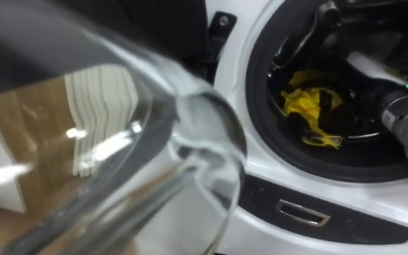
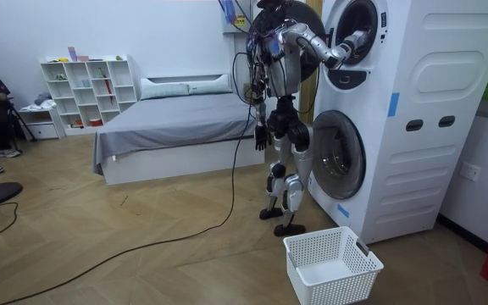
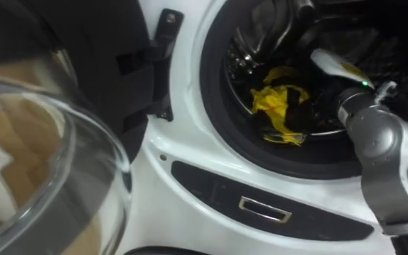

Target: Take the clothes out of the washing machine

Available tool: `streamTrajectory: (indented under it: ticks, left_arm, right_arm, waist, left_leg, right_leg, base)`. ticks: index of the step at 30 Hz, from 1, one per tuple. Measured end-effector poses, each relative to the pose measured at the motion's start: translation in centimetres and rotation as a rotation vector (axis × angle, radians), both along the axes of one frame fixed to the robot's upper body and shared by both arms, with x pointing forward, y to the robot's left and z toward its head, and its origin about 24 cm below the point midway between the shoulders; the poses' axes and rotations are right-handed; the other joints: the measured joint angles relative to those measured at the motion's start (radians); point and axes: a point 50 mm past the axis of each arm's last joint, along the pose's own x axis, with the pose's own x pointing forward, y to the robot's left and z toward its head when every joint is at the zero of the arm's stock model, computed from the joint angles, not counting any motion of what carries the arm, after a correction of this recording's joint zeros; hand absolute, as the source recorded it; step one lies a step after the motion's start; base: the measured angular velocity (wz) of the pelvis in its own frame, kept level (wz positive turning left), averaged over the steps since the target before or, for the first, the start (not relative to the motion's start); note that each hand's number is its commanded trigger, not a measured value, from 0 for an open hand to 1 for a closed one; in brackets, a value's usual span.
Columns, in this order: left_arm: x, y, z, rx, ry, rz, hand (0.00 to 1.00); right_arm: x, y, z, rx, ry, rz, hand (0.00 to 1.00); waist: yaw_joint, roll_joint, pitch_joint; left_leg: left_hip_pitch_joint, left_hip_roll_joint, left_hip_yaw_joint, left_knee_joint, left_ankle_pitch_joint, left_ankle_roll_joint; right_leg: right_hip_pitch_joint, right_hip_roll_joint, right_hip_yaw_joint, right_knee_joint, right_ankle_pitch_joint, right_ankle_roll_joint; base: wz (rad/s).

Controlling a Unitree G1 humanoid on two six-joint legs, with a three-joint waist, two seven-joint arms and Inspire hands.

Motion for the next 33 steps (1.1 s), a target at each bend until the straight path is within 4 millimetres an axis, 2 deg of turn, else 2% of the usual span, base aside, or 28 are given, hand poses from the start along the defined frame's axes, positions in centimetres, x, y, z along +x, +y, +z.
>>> streamTrajectory:
  ticks: [2,7,11,24,27,29,31,33]
  left_arm:
    - [0.4,0.1,0.1,0.002,-0.006,-0.008,0.0]
    - [0.9,0.3,0.2,0.004,-0.011,-0.028,0.0]
    - [2.1,0.4,0.4,0.006,-0.039,-0.055,0.0]
    - [2.4,0.6,0.5,0.022,-0.052,-0.074,0.0]
    - [2.2,0.5,0.4,0.018,-0.051,-0.072,0.0]
    - [1.8,0.5,0.4,0.016,-0.053,-0.062,0.0]
    - [1.3,0.4,0.2,0.014,-0.046,-0.055,0.0]
    - [0.5,0.4,0.1,0.012,-0.039,-0.041,0.0]
  right_arm:
    - [0.1,-0.6,-0.6,-0.041,0.053,-0.035,1.0]
    - [0.4,-0.7,-0.3,-0.066,0.039,-0.052,1.0]
    - [0.4,-1.1,-0.5,-0.065,0.044,-0.079,1.0]
    - [-0.3,-0.7,0.0,-0.091,0.013,-0.04,1.0]
    - [-1.1,-0.3,0.6,-0.112,-0.03,-0.021,1.0]
    - [-2.1,-0.2,1.4,-0.109,-0.076,-0.009,1.0]
    - [-2.9,0.5,2.3,-0.111,-0.119,0.023,1.0]
    - [-3.8,1.3,3.2,-0.107,-0.176,0.068,1.0]
  waist:
    - [0.022,-0.009,-0.0007]
    - [0.034,-0.024,0.0003]
    - [0.047,-0.024,0.0004]
    - [0.042,-0.023,-0.0003]
    - [0.043,-0.015,-0.0052]
    - [0.043,-0.002,-0.0126]
    - [0.041,0.012,-0.0165]
    - [0.024,0.02,-0.0158]
  left_leg:
    - [0.0,0.0,-0.009,-0.008,0.001,-0.001]
    - [0.007,0.003,-0.012,-0.01,-0.001,-0.004]
    - [0.021,0.006,-0.013,-0.022,-0.001,-0.005]
    - [0.018,0.007,-0.005,-0.023,-0.007,-0.005]
    - [0.017,0.015,0.011,-0.024,-0.007,-0.006]
    - [0.019,0.019,0.024,-0.025,-0.007,-0.007]
    - [0.022,0.021,0.032,-0.03,-0.006,-0.008]
    - [0.023,0.022,0.037,-0.037,-0.003,-0.009]
  right_leg:
    - [0.0,0.0,-0.003,-0.001,-0.003,-0.001]
    - [0.013,0.004,-0.014,-0.001,-0.008,-0.005]
    - [0.02,0.005,-0.012,0.003,-0.008,-0.005]
    - [0.011,0.014,0.02,0.003,-0.007,-0.006]
    - [0.005,0.015,0.03,0.004,-0.005,-0.008]
    - [0.004,0.016,0.036,0.008,-0.005,-0.009]
    - [0.002,0.017,0.044,0.008,-0.005,-0.009]
    - [-0.002,0.016,0.057,0.007,-0.005,-0.009]
  base:
    - [0.12]
    - [0.01]
    - [-0.01]
    - [-0.01]
    - [-0.1]
    - [-0.05]
    - [-0.11]
    - [-0.1]
